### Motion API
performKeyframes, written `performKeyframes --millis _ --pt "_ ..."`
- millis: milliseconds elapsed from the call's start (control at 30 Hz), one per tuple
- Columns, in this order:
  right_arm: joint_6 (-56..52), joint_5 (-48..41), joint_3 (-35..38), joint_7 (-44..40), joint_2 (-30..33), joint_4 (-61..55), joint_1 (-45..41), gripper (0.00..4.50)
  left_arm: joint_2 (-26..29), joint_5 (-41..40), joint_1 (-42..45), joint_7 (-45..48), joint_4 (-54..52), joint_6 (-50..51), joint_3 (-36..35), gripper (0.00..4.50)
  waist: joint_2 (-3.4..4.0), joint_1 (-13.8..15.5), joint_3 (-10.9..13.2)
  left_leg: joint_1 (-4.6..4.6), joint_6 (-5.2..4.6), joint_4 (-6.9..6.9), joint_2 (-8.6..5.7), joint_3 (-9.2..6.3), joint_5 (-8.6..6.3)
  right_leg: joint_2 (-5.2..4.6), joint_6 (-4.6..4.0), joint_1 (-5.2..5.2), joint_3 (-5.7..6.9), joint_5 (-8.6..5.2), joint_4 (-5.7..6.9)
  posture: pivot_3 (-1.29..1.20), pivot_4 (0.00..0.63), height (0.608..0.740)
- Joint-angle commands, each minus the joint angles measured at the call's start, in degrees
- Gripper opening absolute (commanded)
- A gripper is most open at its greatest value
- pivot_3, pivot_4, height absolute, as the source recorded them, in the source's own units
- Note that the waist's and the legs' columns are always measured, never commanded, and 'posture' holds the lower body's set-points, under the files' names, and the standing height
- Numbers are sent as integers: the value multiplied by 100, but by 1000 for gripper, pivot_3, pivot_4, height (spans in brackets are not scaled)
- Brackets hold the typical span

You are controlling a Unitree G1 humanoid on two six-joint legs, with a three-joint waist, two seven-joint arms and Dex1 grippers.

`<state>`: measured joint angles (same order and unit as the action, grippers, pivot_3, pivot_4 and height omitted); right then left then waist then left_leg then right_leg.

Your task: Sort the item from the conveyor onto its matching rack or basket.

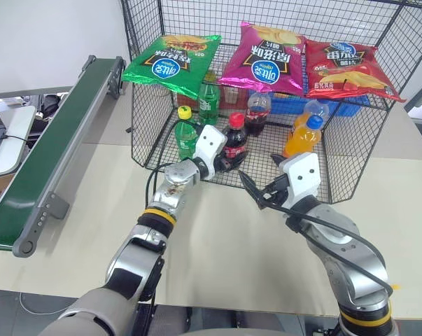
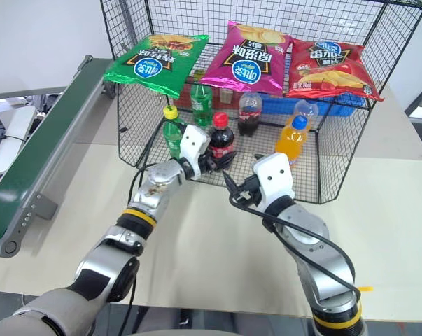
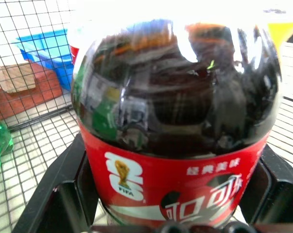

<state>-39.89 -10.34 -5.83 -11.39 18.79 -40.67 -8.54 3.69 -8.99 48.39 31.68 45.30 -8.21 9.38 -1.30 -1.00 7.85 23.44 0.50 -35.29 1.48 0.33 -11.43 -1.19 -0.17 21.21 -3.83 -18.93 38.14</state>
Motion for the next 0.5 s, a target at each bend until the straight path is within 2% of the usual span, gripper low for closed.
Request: performKeyframes --millis 33,267,300,333,500 --pt "-1 26 119 137 -140 -216 -62 4500 -247 72 459 -87 655 -774 -284 3060 0 5 0 0 -1 0 -1 0 1 0 0 0 0 0 1 0 150 740" --pt "-140 37 154 191 -182 -214 -213 4500 -506 133 743 -50 1455 -1222 -577 3060 0 5 0 3 -6 0 -16 -5 4 -3 2 0 0 -1 3 0 150 740" --pt "-173 9 175 189 -193 -216 -234 4500 -511 158 747 -25 1494 -1255 -589 4081 0 5 0 3 -7 0 -17 -6 4 -3 2 0 0 -1 4 0 150 740" --pt "-213 -33 213 198 -228 -219 -258 4500 -514 175 742 7 1520 -1271 -600 4463 0 8 0 3 -8 0 -18 -6 5 -3 2 0 0 -1 5 0 150 740" --pt "-257 -92 278 174 -315 -151 -361 4500 -416 279 511 224 1343 -1353 -591 4463 4 10 -3 2 -10 0 -26 -11 6 -6 3 -4 -1 -1 7 0 150 740"
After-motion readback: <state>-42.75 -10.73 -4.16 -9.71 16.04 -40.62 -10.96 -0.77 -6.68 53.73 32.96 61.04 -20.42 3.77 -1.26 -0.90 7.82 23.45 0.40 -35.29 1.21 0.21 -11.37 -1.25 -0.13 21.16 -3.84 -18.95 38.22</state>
